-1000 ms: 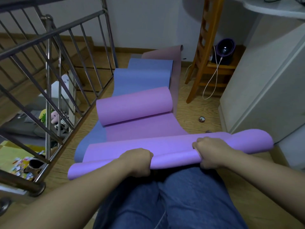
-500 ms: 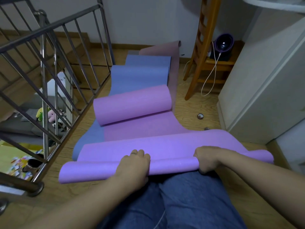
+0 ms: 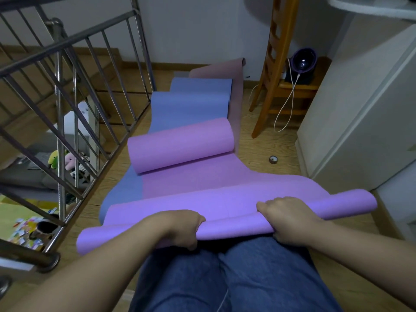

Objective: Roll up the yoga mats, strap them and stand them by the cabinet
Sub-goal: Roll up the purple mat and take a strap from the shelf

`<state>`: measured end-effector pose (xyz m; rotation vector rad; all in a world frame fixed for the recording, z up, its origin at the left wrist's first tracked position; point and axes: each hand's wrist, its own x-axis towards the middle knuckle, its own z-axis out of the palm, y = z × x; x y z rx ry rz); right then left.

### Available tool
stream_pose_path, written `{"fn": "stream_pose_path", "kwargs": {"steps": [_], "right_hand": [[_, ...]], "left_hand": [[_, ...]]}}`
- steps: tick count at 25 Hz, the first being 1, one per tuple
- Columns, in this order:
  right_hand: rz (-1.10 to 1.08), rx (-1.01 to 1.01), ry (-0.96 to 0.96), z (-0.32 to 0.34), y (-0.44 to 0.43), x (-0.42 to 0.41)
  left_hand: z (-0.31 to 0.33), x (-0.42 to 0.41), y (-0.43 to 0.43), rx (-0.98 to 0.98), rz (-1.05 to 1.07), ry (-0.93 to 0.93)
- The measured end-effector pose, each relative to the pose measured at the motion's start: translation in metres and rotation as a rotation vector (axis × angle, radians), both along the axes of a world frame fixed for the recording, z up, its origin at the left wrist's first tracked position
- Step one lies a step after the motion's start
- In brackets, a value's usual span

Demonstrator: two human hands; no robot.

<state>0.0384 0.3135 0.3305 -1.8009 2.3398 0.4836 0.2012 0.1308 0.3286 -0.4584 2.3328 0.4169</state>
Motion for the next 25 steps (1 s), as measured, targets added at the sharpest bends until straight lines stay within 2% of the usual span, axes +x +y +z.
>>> {"fn": "stream_pose_path", "kwargs": {"steps": [3,8,10,13,16,18,22,25], "right_hand": [[-0.025,0.178,-0.111,0.002,-0.011,0.000],[-0.046,0.385,-0.343,-0.005,-0.034,-0.015],[-0.055,0.396,-0.403,-0.008,-0.037,-0.017],[-0.070,0.285,-0.393,-0.006,-0.030,-0.017],[0.061,0.045,-0.211,-0.003,-0.019,-0.012],[0.083,-0.021,-0.120,-0.004,-0.018,-0.002],[0.028,0.112,-0.177,0.004,-0.031,0.003],[0.040,0.257,-0.338,0.025,-0.045,-0.001]], "left_hand": [[0.006,0.003,-0.006,0.033,0.009,-0.050],[-0.006,0.027,0.034,-0.452,0.001,0.190],[-0.013,0.031,0.041,-0.507,-0.006,0.239],[-0.015,0.028,0.024,-0.415,0.018,0.266],[-0.015,0.021,0.008,-0.234,0.048,0.216],[-0.012,0.015,0.000,-0.109,0.067,0.161],[0.003,0.012,-0.012,-0.025,0.053,0.062],[0.026,0.017,-0.020,-0.050,-0.008,-0.009]]}}
